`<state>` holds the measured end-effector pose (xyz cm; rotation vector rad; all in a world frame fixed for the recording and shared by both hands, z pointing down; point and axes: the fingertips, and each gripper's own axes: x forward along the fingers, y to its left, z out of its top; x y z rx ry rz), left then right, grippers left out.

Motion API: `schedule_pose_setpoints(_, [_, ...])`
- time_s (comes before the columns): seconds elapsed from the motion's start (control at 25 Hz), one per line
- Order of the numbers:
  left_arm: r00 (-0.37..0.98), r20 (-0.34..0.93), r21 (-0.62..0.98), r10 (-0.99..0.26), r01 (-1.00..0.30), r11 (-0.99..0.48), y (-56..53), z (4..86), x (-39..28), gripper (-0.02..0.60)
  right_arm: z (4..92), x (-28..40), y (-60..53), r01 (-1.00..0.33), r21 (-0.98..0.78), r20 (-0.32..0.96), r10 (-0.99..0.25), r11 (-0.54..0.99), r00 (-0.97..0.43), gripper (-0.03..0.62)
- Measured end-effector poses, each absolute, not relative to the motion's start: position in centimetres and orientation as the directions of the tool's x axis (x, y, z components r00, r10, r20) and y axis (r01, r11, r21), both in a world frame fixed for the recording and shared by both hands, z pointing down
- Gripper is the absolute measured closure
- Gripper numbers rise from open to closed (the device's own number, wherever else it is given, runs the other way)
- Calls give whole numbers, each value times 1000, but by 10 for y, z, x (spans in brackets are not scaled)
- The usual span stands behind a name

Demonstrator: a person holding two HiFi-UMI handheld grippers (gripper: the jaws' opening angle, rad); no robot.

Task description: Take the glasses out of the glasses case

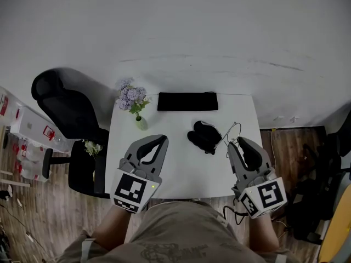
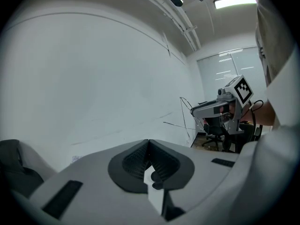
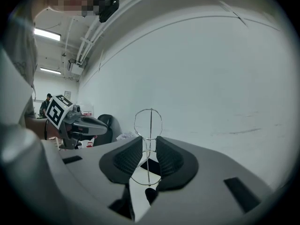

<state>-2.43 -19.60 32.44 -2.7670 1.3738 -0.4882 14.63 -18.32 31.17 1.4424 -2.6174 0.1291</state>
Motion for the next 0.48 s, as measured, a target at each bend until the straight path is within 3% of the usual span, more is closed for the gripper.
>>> schedule_pose_setpoints(0.48, [559,271,-152,-784,-780,-608,-197,323,-28,565,314,144,-185,-843,2,181,-829,538,-529,484])
